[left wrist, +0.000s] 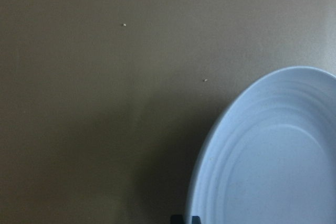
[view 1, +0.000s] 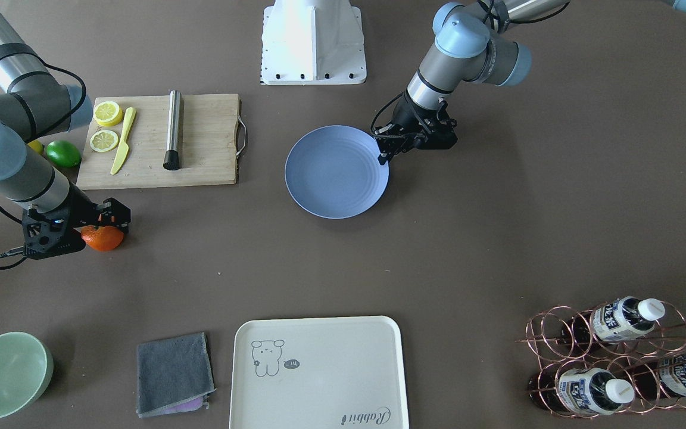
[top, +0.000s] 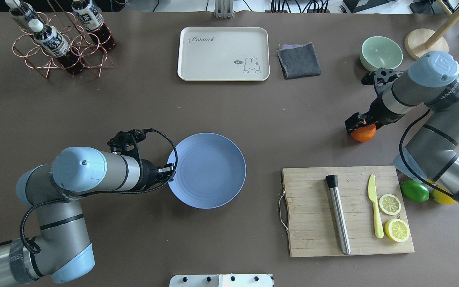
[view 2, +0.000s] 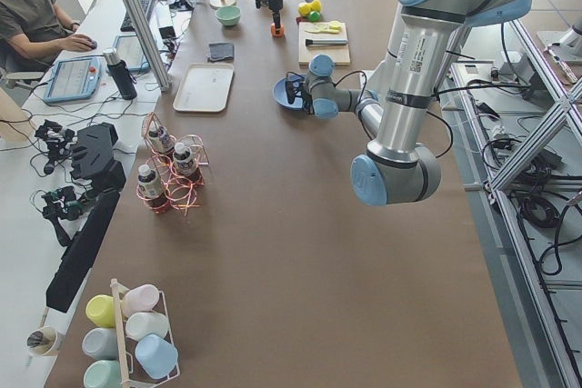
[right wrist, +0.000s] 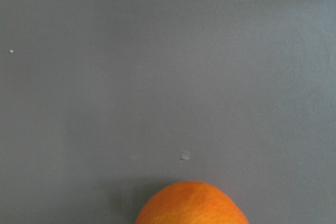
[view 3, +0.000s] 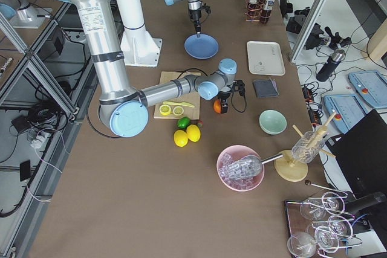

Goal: Pick orange to plate
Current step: 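Grasp the orange with the right gripper while the left gripper releases the plate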

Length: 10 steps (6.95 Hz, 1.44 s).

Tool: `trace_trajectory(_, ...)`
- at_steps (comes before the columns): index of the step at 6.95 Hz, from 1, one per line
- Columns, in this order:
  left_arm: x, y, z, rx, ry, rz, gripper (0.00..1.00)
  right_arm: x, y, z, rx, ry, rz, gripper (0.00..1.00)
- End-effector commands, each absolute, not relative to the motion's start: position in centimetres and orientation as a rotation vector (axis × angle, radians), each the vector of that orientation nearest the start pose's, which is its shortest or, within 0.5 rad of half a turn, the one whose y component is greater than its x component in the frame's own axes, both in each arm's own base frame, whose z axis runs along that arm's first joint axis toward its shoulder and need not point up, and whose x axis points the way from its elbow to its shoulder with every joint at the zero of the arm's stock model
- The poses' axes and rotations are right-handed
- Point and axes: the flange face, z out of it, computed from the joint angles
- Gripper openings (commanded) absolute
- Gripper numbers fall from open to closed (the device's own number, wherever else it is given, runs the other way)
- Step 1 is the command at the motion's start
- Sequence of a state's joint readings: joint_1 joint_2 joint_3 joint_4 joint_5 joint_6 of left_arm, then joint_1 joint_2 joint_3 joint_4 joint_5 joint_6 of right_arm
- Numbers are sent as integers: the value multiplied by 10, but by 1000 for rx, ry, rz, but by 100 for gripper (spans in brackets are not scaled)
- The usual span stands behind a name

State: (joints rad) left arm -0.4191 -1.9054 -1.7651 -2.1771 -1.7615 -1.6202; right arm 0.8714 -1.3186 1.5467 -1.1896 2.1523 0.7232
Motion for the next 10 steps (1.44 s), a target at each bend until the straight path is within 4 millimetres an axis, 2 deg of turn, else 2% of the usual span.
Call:
trace_trajectory(1, 519, -350, 302, 25, 1171, -321, 0, -339, -522, 497, 78, -813, -155, 99)
trace_trajectory(3, 534, -333, 297, 39, 1175, -315, 0, -339, -521, 498, 75, -813, -155, 99)
trace_trajectory(4, 534, -333, 301, 39, 1168, -314, 9, -340, -520, 499, 75, -811, -157, 84)
trace_trajectory(5, 537, -334, 303, 43, 1163, -311, 62, -339, -519, 501, 73, -810, -157, 56)
trace_trajectory(6, 536, -334, 301, 42, 1166, -309, 72, -339, -519, 501, 73, -810, -157, 22)
trace_trajectory(7, 531, -339, 299, 44, 1171, -312, 94, -341, -521, 486, 89, -826, -160, 0)
trace_trajectory(8, 498, -370, 295, 35, 1188, -337, 96, -347, -528, 462, 109, -847, -169, 0)
trace_trajectory(9, 448, -416, 292, 3, 1212, -347, 96, -347, -529, 432, 142, -880, -152, 0)
trace_trajectory(10, 403, -432, 325, 23, 1174, -303, 96, -366, -517, 379, 120, -950, -58, 0)
